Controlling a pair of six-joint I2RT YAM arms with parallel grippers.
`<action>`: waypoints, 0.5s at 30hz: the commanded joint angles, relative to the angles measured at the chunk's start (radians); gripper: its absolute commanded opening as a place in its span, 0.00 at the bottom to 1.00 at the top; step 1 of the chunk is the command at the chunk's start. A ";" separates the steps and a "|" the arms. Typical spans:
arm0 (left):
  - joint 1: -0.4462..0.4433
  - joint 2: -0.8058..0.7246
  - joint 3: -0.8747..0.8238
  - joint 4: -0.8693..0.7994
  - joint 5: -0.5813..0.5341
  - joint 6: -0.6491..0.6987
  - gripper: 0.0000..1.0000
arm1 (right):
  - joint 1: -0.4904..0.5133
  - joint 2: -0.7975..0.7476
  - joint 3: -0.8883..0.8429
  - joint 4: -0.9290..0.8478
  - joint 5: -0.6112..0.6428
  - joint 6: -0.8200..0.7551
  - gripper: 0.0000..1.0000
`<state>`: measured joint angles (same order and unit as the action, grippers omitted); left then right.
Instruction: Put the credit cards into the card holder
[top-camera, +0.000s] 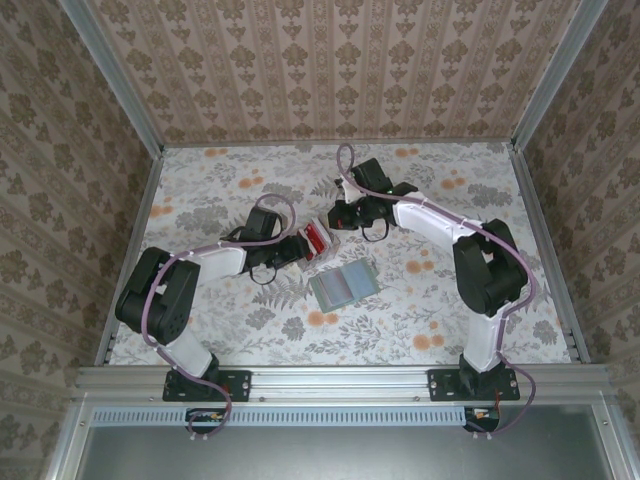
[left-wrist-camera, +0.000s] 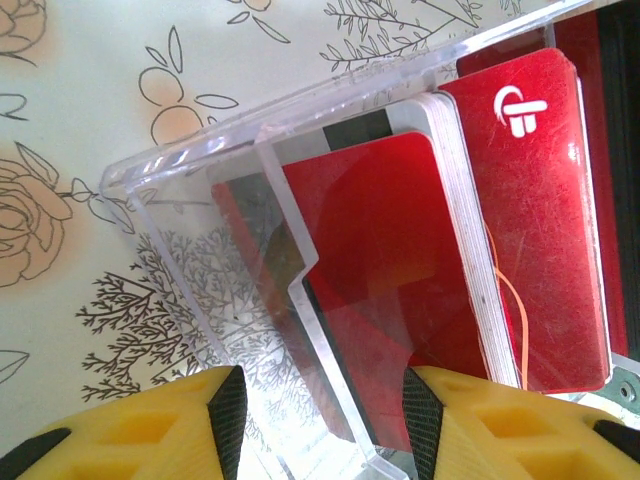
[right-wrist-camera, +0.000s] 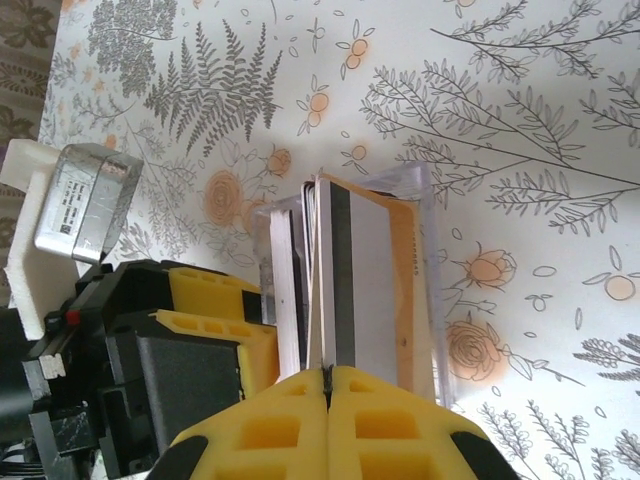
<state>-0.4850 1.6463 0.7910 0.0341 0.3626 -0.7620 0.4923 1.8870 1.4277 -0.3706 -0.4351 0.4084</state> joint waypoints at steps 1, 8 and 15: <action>-0.015 -0.004 0.022 -0.029 0.006 0.026 0.50 | 0.007 -0.073 -0.021 -0.010 0.042 -0.036 0.00; -0.017 -0.066 0.051 -0.102 -0.028 0.049 0.52 | 0.007 -0.138 -0.058 0.031 0.083 -0.061 0.00; -0.006 -0.162 0.093 -0.217 -0.063 0.096 0.56 | 0.001 -0.204 -0.088 0.056 0.110 -0.065 0.00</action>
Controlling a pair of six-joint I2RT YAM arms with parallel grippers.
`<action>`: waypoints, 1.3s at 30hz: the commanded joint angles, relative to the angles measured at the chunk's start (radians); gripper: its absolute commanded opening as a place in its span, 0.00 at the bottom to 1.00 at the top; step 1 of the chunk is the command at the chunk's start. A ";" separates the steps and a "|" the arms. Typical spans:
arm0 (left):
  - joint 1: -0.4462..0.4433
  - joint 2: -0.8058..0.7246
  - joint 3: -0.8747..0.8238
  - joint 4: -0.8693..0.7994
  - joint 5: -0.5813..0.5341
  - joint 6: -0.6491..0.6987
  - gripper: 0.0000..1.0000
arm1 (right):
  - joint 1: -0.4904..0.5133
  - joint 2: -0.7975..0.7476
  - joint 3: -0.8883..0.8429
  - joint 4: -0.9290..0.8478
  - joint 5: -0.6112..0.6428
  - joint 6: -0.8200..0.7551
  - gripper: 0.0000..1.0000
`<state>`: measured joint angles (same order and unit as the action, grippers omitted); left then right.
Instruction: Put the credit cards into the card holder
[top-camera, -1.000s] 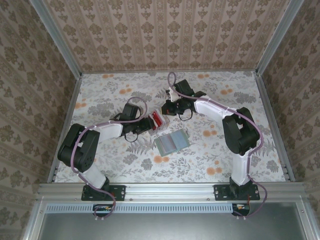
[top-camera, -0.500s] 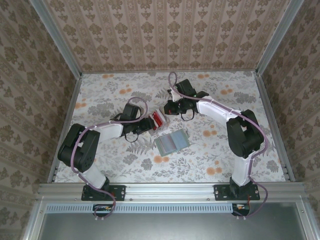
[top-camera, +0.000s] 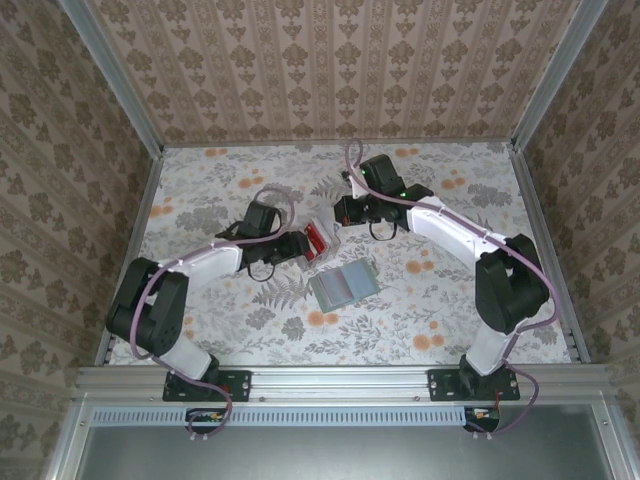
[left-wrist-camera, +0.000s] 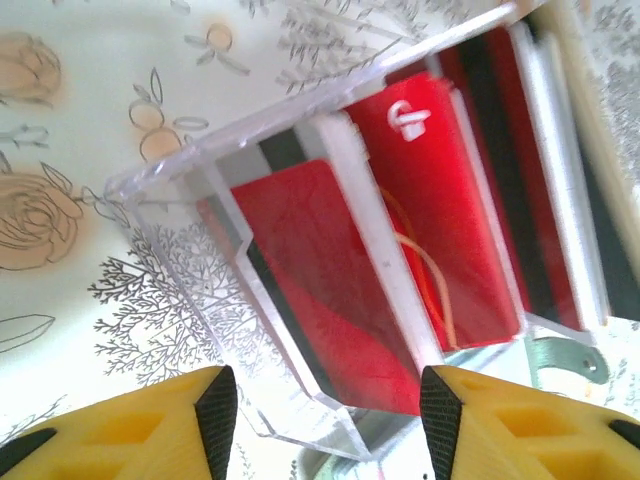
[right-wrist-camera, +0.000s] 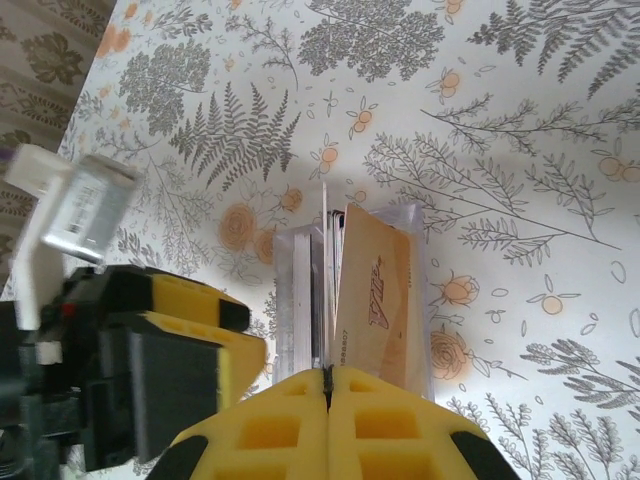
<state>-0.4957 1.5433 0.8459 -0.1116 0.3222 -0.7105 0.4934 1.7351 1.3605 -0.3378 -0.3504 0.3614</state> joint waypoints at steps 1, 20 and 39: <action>0.005 -0.078 0.046 -0.081 -0.022 0.048 0.56 | -0.002 -0.061 -0.030 0.033 0.021 -0.012 0.00; 0.032 -0.160 -0.034 0.548 0.378 -0.247 0.57 | -0.115 -0.181 -0.232 0.506 -0.426 0.370 0.00; 0.023 -0.123 0.005 0.614 0.391 -0.293 0.34 | -0.108 -0.157 -0.315 0.662 -0.512 0.494 0.00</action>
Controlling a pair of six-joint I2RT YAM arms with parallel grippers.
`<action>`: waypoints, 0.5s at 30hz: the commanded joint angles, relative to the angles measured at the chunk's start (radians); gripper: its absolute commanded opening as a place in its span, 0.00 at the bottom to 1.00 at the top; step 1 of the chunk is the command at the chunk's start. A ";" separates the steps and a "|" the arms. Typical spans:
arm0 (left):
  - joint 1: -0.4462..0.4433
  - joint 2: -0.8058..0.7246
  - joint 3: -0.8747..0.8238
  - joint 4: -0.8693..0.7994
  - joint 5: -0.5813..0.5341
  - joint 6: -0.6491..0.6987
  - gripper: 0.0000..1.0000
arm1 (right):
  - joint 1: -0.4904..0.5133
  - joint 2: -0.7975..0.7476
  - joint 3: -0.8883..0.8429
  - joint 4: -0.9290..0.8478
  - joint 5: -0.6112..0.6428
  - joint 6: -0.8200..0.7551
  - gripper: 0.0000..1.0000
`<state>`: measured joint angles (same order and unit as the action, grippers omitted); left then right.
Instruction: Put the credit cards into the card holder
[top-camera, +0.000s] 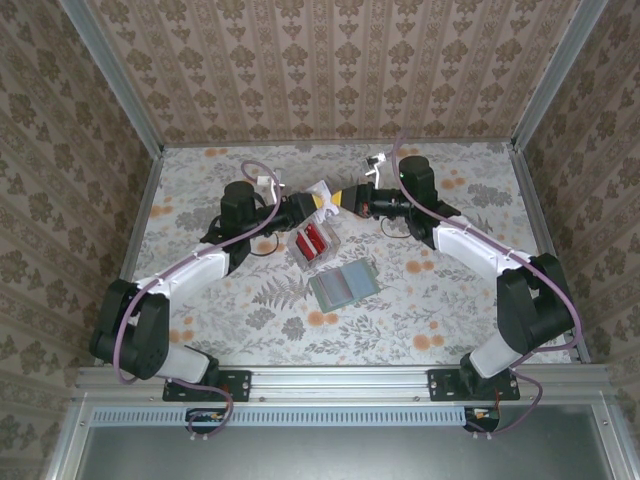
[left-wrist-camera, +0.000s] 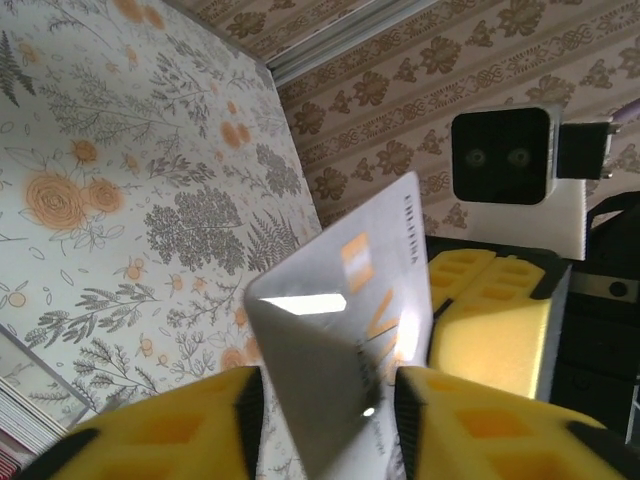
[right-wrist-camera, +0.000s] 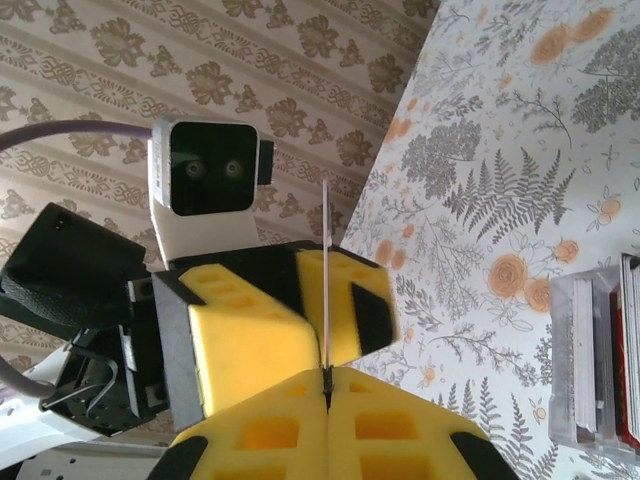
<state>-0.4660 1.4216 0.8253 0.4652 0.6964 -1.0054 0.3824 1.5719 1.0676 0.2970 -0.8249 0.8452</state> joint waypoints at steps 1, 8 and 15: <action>-0.007 -0.004 0.024 0.036 0.017 0.003 0.28 | 0.003 0.007 -0.028 0.016 -0.036 0.003 0.00; -0.008 -0.017 0.018 -0.006 0.016 0.041 0.01 | -0.010 -0.014 -0.041 -0.095 -0.004 -0.063 0.32; -0.010 0.003 0.027 -0.017 0.084 0.055 0.00 | -0.051 0.044 0.009 -0.190 -0.091 -0.092 0.39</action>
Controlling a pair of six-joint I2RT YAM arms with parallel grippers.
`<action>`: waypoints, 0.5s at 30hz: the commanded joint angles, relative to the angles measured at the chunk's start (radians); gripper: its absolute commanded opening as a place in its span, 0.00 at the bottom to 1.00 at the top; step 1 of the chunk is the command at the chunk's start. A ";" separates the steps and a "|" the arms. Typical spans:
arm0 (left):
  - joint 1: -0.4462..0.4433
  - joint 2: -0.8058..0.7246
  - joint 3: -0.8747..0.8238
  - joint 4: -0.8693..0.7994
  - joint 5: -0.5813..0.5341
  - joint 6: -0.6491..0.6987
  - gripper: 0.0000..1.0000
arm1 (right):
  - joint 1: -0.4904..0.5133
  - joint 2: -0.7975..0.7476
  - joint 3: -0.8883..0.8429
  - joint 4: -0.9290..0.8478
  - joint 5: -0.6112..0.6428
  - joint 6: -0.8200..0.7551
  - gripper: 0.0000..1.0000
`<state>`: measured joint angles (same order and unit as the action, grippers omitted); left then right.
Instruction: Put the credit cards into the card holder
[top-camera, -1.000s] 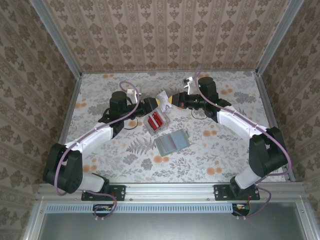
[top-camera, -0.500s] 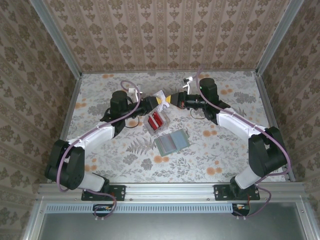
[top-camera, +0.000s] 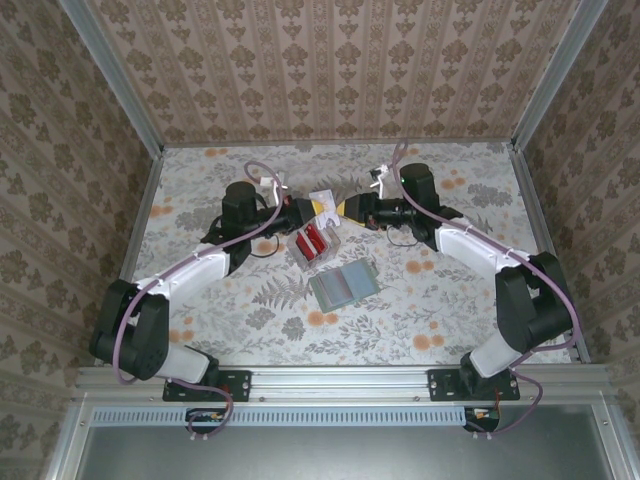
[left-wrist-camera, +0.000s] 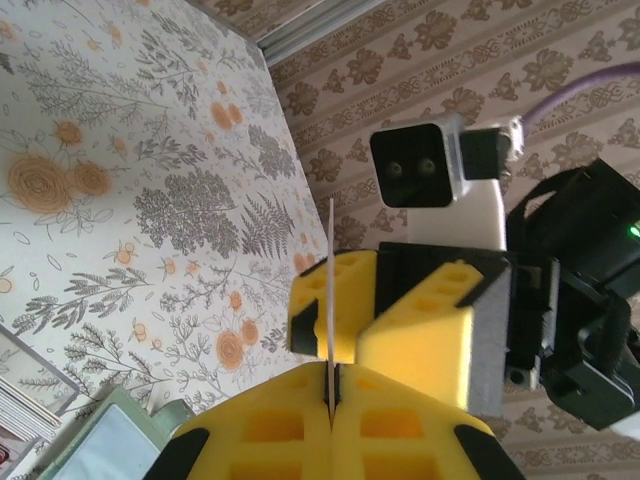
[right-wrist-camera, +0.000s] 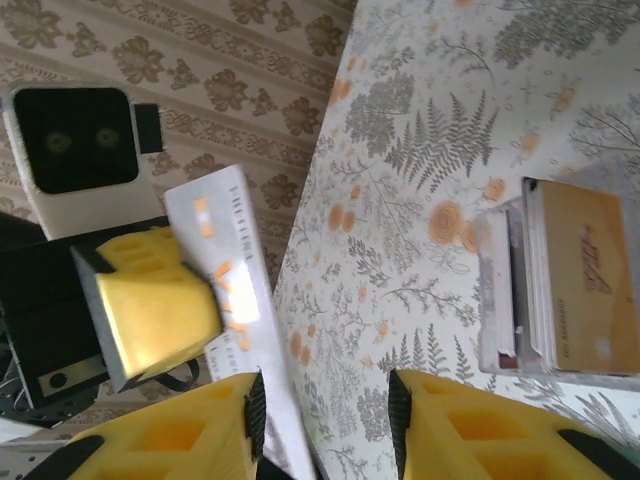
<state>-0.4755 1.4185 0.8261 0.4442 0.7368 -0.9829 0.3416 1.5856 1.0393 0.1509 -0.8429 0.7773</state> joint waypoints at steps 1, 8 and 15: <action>-0.002 0.009 0.026 0.004 0.052 0.032 0.00 | -0.008 0.035 0.034 -0.022 -0.089 -0.012 0.39; -0.015 0.026 0.029 0.007 0.066 0.033 0.00 | 0.003 0.035 0.023 0.051 -0.143 0.018 0.38; -0.012 0.031 0.025 0.015 0.060 0.027 0.00 | -0.019 -0.009 -0.015 0.094 -0.107 0.047 0.39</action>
<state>-0.4774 1.4277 0.8261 0.4507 0.7746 -0.9752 0.3275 1.6184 1.0378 0.1703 -0.9142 0.7959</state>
